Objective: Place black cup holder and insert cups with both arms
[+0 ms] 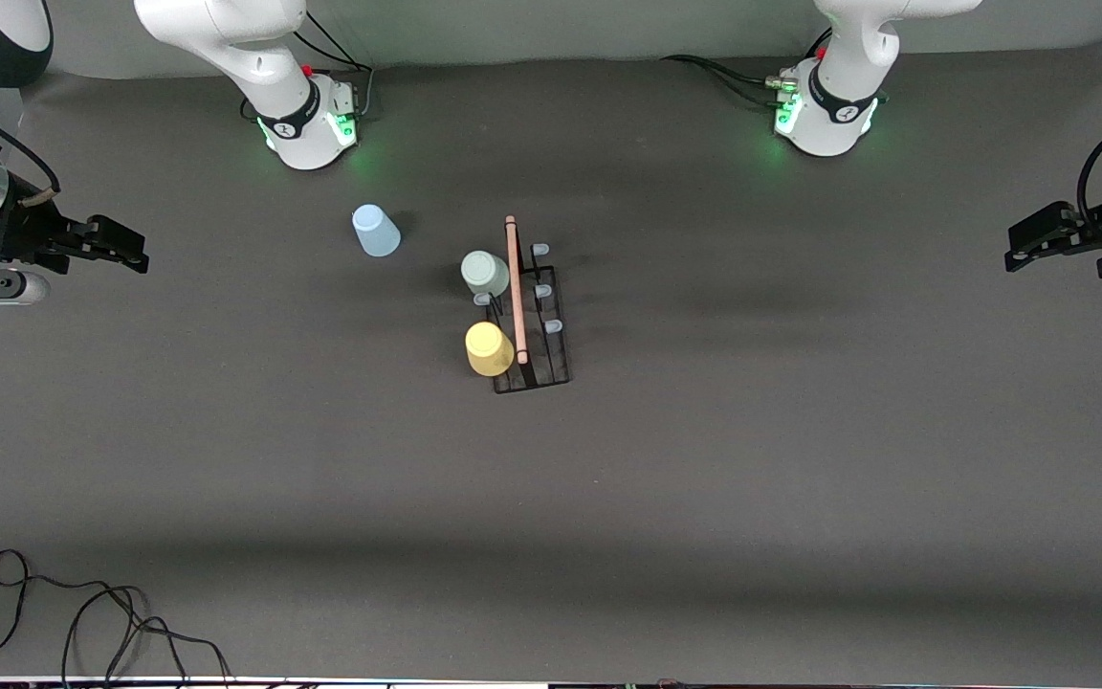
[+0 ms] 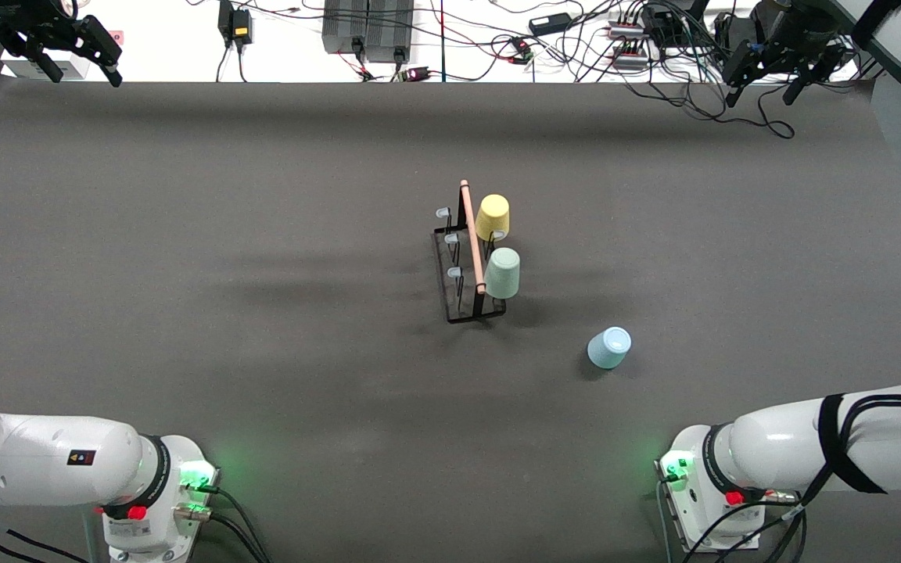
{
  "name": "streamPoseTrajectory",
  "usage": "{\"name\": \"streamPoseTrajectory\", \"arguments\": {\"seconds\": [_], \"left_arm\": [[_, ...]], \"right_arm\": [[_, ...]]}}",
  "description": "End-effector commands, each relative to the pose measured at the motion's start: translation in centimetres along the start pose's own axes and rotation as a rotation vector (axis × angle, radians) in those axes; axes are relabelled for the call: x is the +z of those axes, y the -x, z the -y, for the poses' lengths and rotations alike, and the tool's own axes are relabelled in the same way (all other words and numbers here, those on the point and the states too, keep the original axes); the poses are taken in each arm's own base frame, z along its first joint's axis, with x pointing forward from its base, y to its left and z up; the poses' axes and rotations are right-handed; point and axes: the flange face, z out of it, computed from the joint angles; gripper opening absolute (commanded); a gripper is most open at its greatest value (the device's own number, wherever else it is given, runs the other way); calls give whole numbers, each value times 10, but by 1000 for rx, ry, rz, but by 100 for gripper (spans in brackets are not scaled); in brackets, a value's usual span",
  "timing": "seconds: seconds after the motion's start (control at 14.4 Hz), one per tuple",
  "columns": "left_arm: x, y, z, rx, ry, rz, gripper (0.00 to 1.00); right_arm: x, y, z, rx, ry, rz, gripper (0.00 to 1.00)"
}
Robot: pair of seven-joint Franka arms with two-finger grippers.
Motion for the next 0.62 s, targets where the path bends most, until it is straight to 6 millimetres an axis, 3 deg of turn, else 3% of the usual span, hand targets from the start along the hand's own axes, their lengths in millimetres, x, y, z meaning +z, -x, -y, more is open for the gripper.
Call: {"name": "streamPoseTrajectory", "arguments": {"seconds": [0.0,0.56], "left_arm": [[-5,6,-1,2,12,0,100],[-4,4,0,13,13,0,100]], "right_arm": [[-4,3,0,-22,18,-15,100],[-3,3,0,-21,13,-13,100]]}}
